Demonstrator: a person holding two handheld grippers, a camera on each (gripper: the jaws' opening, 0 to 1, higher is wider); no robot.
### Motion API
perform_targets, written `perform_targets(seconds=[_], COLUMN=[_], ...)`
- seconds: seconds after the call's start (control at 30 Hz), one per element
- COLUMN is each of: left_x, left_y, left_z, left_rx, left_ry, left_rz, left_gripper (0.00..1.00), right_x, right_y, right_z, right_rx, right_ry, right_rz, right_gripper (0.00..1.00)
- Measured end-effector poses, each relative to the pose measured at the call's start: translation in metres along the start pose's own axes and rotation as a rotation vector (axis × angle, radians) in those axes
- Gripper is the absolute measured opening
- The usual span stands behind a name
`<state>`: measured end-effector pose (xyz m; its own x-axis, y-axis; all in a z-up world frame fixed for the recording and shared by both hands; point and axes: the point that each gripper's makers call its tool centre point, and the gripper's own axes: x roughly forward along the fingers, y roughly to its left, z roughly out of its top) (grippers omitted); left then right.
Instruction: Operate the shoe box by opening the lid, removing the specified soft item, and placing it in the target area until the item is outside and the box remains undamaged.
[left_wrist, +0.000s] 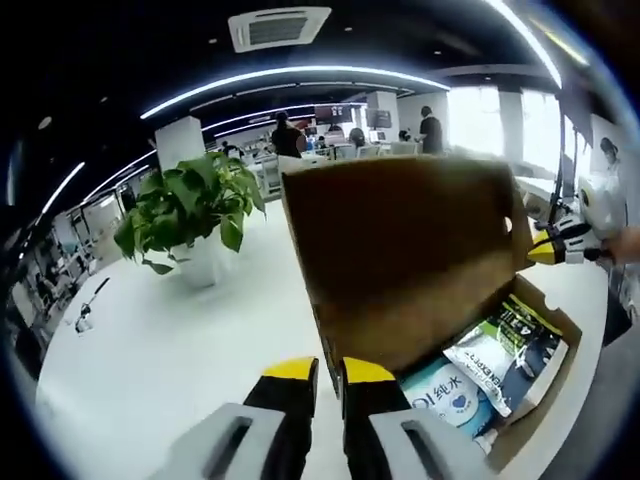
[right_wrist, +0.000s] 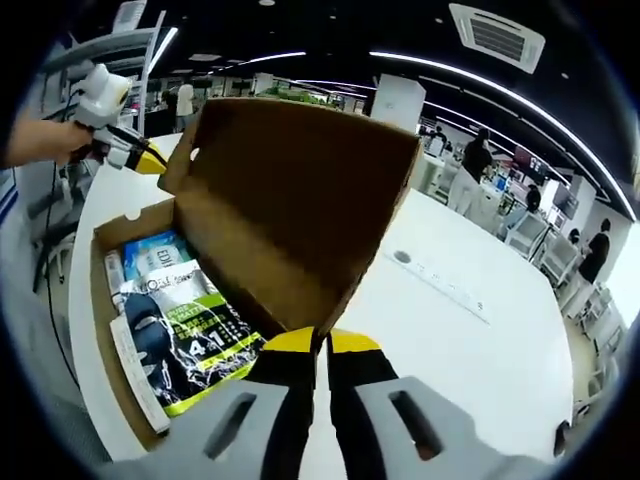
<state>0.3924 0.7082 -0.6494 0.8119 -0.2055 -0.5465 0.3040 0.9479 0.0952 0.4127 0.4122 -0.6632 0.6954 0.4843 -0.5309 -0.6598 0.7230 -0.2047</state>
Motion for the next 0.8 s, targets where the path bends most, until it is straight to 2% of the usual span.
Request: perform_targets(seconds=[0.3, 0.8], left_x=[0.010, 0.018], left_y=[0.001, 0.004], left_z=[-0.010, -0.007], left_rx=[-0.021, -0.038], left_ry=[0.036, 0.032], left_rz=[0.010, 0.004], left_gripper=[0.02, 0.02], right_x=[0.008, 0.021], right_y=[-0.005, -0.013], right_z=[0.003, 0.002], right_rx=[-0.017, -0.021], right_ry=[0.004, 0.020], right_rz=[0.004, 0.004], right_gripper=[0.02, 0.03])
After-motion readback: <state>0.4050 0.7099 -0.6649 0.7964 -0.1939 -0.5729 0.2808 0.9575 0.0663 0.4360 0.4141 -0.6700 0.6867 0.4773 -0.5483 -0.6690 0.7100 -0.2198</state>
